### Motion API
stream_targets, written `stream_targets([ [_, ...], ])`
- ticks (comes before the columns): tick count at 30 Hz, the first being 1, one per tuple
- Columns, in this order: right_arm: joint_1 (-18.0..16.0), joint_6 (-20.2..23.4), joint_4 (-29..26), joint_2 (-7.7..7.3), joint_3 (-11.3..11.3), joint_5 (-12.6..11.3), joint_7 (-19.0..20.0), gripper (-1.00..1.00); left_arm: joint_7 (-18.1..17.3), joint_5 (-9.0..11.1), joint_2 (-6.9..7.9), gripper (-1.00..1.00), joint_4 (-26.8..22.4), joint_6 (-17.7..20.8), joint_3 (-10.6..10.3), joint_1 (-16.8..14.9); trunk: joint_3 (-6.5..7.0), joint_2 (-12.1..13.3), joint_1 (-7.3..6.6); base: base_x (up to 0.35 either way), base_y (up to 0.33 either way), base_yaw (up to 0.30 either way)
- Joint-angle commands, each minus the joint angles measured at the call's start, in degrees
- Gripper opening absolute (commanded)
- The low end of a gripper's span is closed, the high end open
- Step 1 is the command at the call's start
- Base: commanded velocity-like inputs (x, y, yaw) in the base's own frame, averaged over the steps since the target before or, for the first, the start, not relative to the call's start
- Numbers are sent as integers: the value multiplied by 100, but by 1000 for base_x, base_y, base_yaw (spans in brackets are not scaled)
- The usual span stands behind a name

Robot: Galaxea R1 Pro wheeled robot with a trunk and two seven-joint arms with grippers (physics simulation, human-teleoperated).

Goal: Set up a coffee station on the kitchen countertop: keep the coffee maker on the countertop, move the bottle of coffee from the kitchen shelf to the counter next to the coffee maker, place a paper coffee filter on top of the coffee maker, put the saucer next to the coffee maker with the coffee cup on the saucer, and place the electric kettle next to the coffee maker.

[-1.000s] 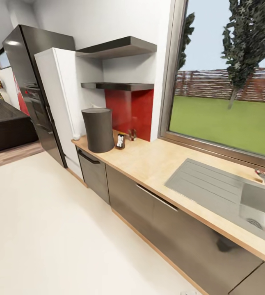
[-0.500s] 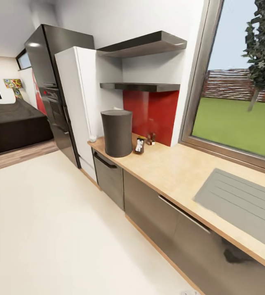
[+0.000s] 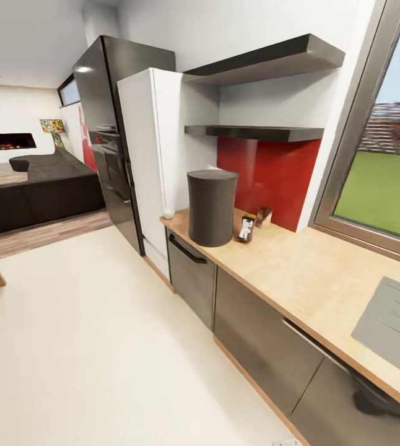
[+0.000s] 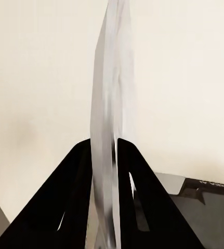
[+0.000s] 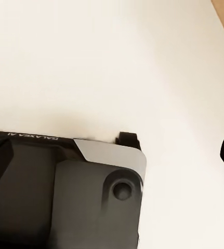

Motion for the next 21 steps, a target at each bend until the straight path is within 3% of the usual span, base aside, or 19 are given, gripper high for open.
stream_targets([
  [1, -6, 20, 0, -1, 46, -42, 8, 100, -36, -59, -4, -100, -10, 27, 48, -5, -12, -12, 6, 280, 233, 10],
  [21, -6, 20, 0, -10, 45, -34, 8, 100, -32, -59, -4, -100, -10, 27, 48, -5, -12, -12, 6, 280, 233, -10],
])
